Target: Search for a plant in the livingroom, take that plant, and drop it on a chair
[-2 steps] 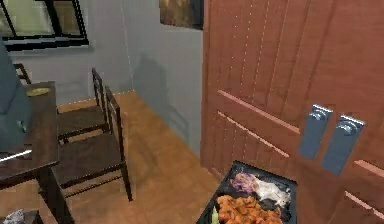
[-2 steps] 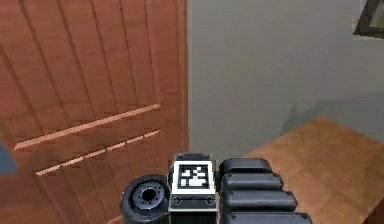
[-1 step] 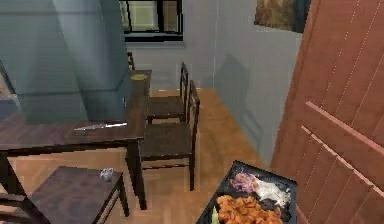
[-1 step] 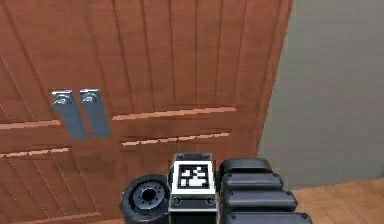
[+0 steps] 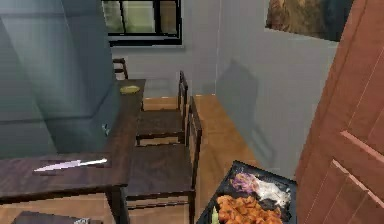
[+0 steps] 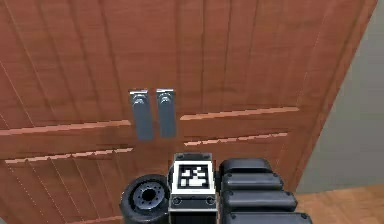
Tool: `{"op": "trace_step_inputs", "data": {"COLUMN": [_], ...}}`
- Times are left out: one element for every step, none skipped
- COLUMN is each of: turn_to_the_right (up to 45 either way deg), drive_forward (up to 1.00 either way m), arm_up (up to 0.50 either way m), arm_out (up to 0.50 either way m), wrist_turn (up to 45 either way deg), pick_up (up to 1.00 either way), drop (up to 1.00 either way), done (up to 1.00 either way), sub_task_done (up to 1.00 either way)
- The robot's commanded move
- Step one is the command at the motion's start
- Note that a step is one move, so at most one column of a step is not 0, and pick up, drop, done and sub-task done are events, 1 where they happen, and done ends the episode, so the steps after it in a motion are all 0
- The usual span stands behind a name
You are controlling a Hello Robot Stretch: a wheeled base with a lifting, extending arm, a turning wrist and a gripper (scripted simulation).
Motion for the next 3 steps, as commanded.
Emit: {"op": "trace_step_inputs", "data": {"turn_to_the_right": [-45.0, -12.0, 45.0], "drive_forward": [0.00, 0.00, 0.00], "arm_up": [0.00, 0.00, 0.00], "arm_out": [0.00, 0.00, 0.00], "wrist_turn": [0.0, 0.0, 0.0], "pick_up": [0.00, 0.00, 0.00], "drop": [0.00, 0.00, 0.00], "done": [0.00, 0.00, 0.00], "sub_task_done": [0.00, 0.00, 0.00]}}
